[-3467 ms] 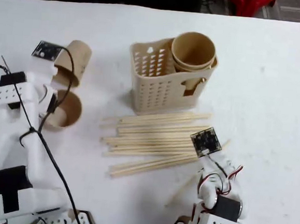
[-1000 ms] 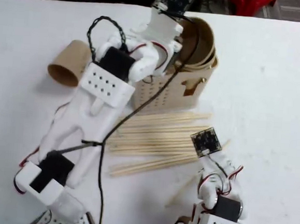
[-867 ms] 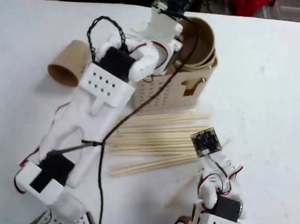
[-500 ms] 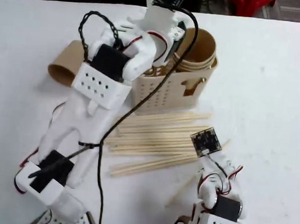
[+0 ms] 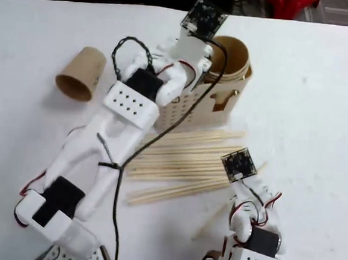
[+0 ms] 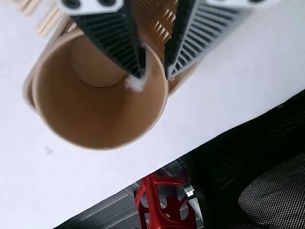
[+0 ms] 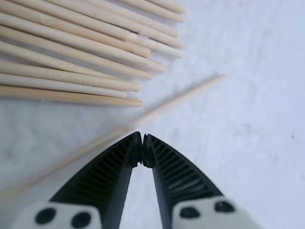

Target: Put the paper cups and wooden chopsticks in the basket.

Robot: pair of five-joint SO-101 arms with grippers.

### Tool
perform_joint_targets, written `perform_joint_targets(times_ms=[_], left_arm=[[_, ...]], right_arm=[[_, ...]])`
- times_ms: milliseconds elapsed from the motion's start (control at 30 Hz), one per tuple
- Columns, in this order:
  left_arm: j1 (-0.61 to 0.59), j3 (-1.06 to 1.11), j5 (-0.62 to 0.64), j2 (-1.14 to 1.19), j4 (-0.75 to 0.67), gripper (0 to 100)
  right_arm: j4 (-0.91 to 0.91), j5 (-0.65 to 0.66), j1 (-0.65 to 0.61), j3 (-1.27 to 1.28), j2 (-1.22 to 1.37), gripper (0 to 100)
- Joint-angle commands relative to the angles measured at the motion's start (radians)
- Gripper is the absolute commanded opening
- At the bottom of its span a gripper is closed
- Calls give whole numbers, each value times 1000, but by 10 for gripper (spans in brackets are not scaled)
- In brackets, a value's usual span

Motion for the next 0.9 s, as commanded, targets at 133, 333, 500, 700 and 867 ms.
perform_joint_targets(times_ms=[133, 333, 500, 700, 867], left_arm=[[-15, -146, -28, -13, 110, 87], [-110, -588, -20, -12, 483, 87], [-292, -819, -17, -8, 735, 90], [-481, -761, 5, -12, 1048, 91], [-604, -491, -2, -21, 1019, 139]], right_arm=[[4, 11, -1, 11, -8, 18], [4, 11, -1, 11, -8, 18], [4, 11, -1, 11, -8, 18], [4, 11, -1, 11, -8, 18], [5, 11, -1, 11, -8, 18]])
